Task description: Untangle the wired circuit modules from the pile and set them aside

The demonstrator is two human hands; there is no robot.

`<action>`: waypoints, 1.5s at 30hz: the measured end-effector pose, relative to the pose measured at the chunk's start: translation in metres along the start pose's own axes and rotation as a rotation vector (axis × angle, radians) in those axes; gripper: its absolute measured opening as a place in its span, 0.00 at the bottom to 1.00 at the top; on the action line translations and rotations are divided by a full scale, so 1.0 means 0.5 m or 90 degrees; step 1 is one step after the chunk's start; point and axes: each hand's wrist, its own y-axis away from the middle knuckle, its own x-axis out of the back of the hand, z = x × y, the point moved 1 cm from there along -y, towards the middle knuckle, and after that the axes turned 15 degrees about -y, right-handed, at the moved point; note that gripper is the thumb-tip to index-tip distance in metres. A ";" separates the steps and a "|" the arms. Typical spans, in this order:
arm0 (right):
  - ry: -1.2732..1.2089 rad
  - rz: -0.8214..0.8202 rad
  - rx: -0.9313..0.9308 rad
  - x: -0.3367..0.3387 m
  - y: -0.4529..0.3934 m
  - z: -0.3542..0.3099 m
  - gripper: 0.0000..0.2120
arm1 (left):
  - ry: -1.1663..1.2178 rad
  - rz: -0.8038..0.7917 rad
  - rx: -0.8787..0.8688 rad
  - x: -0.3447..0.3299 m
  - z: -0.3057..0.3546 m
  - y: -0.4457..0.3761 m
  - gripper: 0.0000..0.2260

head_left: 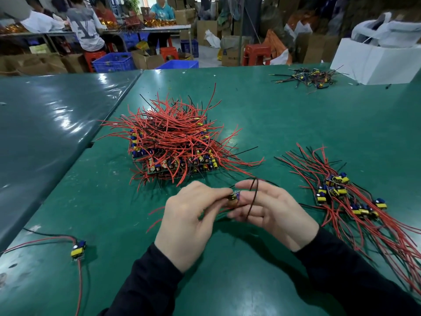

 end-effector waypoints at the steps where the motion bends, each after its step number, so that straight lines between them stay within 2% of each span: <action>1: -0.033 -0.010 -0.060 -0.001 -0.002 0.000 0.18 | -0.029 0.008 -0.015 0.003 -0.002 0.001 0.07; 4: -0.098 -0.036 -0.168 0.001 -0.002 -0.007 0.19 | -0.103 -0.006 -0.092 0.006 -0.007 0.004 0.09; 8: -0.163 -0.049 -0.187 0.014 -0.002 -0.020 0.29 | -0.133 -0.022 -0.147 0.006 -0.008 0.003 0.11; 9: -0.143 -0.044 -0.188 0.014 -0.002 -0.020 0.29 | -0.134 -0.017 -0.149 0.005 -0.009 0.003 0.11; 13: -0.045 -0.048 -0.221 -0.002 0.003 -0.011 0.14 | -0.115 -0.010 -0.139 0.001 -0.011 0.005 0.10; 18: 0.006 -0.097 -0.234 -0.003 0.012 -0.007 0.10 | -0.029 0.021 -0.025 0.000 -0.003 0.005 0.07; 23: 0.055 -0.070 -0.129 0.001 -0.001 0.000 0.17 | 0.067 0.046 0.128 0.002 0.000 -0.003 0.06; 29: 0.023 -0.077 -0.056 0.002 0.001 0.007 0.08 | 0.047 0.066 0.120 0.003 0.009 0.000 0.06; 33: 0.010 -0.100 -0.084 -0.004 0.008 0.015 0.08 | 0.061 0.062 0.118 0.002 0.009 0.001 0.06; 37: 0.007 -0.079 -0.097 -0.013 0.015 0.021 0.07 | 0.080 0.044 0.097 -0.005 0.017 0.005 0.07; 40: 0.074 -0.038 -0.074 -0.008 0.014 -0.004 0.13 | 0.099 0.076 0.182 0.002 -0.001 -0.002 0.06; 42: 0.086 -0.012 -0.057 0.000 0.012 -0.026 0.14 | 0.169 0.093 0.266 0.009 -0.014 -0.007 0.08; 45: -0.036 -0.029 -0.062 0.011 0.013 -0.047 0.12 | 0.311 0.026 0.343 0.007 -0.017 -0.009 0.10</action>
